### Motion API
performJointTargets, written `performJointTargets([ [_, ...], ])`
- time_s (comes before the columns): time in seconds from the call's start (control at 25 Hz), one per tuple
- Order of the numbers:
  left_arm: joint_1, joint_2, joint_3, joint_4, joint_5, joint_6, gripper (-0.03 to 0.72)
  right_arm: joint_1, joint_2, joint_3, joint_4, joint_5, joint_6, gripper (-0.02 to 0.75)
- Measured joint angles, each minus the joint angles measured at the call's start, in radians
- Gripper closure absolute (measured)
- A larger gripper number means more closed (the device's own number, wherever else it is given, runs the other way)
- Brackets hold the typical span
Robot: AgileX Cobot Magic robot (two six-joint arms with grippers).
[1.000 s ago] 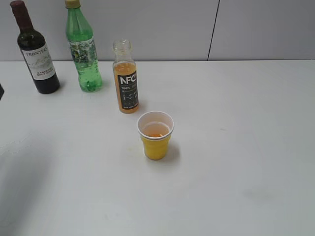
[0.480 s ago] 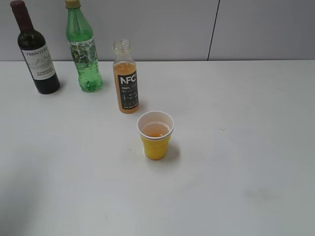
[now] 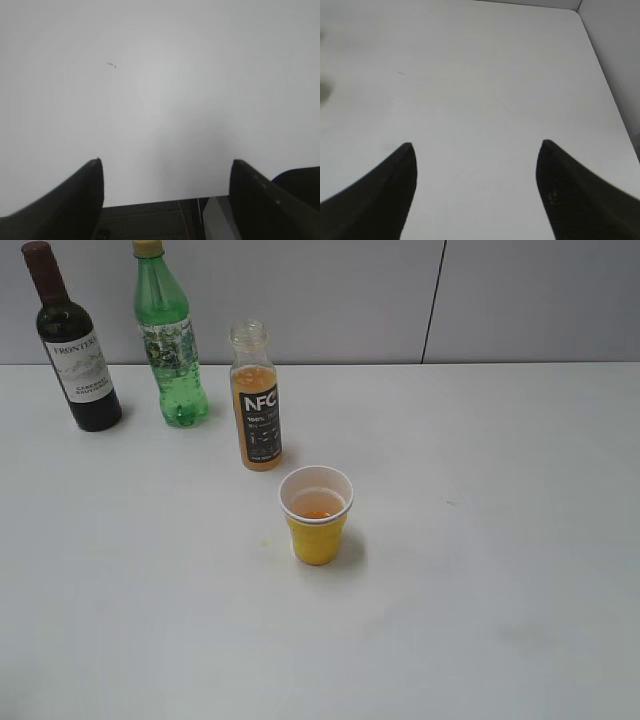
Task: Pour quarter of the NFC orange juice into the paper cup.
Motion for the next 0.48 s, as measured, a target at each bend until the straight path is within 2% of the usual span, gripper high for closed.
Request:
performJointTargets([
  [0.32,0.0,-0.324,0.212,-0.001,0.002,-0.029,0.118,0.0,0.0,0.0,0.0,0.0,-0.001,0.147],
  [0.48,0.0,-0.47,0.237,-0.005,0.004,-0.037,0.118,0.0,0.0,0.0,0.001,0.0,0.001,0.147],
])
